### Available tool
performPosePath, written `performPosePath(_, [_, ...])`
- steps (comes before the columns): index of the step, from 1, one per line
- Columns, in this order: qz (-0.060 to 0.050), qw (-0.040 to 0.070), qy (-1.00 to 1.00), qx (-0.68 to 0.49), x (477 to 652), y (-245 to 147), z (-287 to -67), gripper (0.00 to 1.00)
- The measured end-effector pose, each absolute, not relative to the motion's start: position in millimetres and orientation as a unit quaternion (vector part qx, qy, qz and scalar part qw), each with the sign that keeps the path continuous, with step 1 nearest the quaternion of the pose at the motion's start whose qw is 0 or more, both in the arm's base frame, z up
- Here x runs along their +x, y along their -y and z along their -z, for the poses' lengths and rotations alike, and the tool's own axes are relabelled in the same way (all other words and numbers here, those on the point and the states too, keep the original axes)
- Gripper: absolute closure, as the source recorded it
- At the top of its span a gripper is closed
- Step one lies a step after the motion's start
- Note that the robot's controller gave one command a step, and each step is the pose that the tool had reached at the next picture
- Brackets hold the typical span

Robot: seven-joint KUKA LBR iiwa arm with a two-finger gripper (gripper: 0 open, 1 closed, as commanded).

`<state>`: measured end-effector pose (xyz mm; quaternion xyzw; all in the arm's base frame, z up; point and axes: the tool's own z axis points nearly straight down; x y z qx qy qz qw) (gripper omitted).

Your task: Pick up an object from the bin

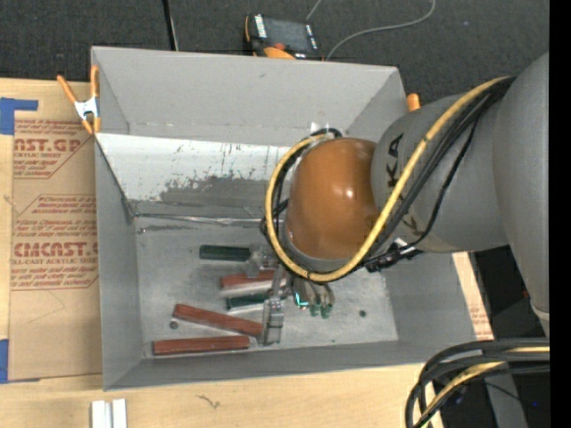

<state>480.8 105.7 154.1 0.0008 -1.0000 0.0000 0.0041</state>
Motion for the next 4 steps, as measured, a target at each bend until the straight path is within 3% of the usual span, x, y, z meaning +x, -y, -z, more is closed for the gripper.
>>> performPosePath(1, [0.001,-0.007,0.999,0.037,489.4,-96.1,-68.9,0.0])
performPosePath(2, [0.003,-0.012,0.999,0.037,493.1,-97.0,-75.5,1.0])
performPosePath(3, [0.0,-0.004,0.999,0.047,495.9,-99.8,-162.0,1.0])
performPosePath(4, [0.0,-0.005,0.998,0.056,495.7,-96.3,-250.1,1.0])
